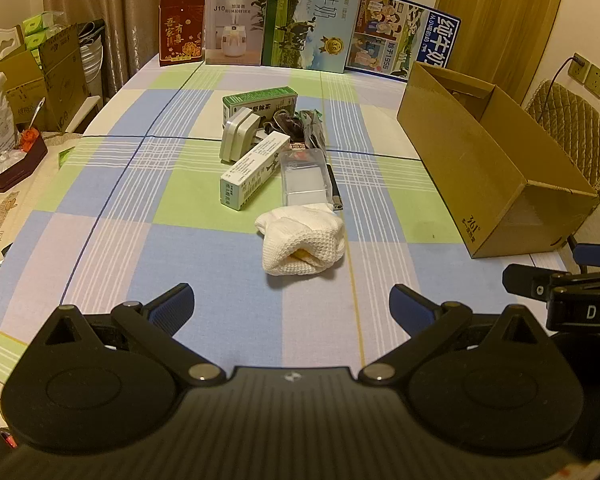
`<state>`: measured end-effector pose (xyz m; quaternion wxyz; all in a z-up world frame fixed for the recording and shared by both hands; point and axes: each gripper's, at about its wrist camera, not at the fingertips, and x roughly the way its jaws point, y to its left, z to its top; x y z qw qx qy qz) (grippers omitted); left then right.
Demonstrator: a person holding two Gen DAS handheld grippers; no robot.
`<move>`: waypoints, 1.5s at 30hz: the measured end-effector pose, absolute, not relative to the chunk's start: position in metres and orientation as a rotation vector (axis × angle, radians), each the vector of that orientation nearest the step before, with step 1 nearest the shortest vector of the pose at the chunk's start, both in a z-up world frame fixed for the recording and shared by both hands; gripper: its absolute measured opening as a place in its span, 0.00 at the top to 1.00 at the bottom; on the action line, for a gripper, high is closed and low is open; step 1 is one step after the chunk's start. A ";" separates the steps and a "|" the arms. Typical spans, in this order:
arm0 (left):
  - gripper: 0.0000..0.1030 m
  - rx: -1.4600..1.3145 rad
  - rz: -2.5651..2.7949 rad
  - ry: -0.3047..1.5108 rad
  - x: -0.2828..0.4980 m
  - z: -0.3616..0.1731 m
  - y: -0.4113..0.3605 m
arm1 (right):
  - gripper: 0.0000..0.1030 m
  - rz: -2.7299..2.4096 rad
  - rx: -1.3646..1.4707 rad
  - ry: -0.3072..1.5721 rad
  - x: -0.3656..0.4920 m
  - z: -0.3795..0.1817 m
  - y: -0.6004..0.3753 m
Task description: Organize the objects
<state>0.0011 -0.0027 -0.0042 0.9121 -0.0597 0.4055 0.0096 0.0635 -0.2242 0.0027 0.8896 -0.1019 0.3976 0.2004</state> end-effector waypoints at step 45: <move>0.01 -0.081 0.067 0.827 -0.001 0.002 0.012 | 0.02 0.435 -0.166 0.806 0.069 0.019 -0.228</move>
